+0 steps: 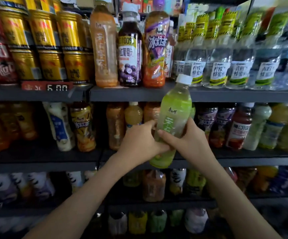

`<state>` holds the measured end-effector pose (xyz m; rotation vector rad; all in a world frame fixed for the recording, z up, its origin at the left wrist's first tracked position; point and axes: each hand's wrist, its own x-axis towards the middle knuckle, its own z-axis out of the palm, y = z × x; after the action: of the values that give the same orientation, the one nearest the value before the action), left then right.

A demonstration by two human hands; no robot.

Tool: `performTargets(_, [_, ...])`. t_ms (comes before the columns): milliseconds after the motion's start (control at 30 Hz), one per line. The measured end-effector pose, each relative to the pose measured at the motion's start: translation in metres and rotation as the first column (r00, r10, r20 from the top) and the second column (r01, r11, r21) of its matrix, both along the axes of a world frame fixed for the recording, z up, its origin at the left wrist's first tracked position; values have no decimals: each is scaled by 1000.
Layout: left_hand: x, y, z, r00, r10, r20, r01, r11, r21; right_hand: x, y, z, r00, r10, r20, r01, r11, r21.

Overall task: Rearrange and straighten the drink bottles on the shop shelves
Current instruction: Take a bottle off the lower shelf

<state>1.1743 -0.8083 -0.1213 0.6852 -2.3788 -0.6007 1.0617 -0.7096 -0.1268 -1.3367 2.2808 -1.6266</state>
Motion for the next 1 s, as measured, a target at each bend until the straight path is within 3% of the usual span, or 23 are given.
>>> performTargets(67, [-18, 15, -13, 998, 0, 68, -2, 1000, 22, -21, 15, -10, 998, 42, 45, -43, 999, 18])
performTargets(267, [-69, 36, -42, 964, -107, 244, 29, 953, 303, -89, 55, -50, 984, 36, 175, -43, 998, 38])
performTargets(400, [-88, 29, -63, 986, 137, 94, -150, 977, 150, -123, 58, -62, 963, 40, 265, -38, 999, -15])
performTargets(533, [-102, 21, -72, 939, 334, -78, -337, 941, -29, -133, 48, -74, 958, 45, 283, -22, 996, -82])
performTargets(767, [-140, -10, -57, 931, 337, -140, -356, 923, -148, -139, 26, -91, 975, 76, 209, -45, 988, -148])
performTargets(1000, [-179, -37, -42, 919, 363, -155, -372, 928, -34, -147, 10, -90, 989, 55, 137, -35, 990, -140])
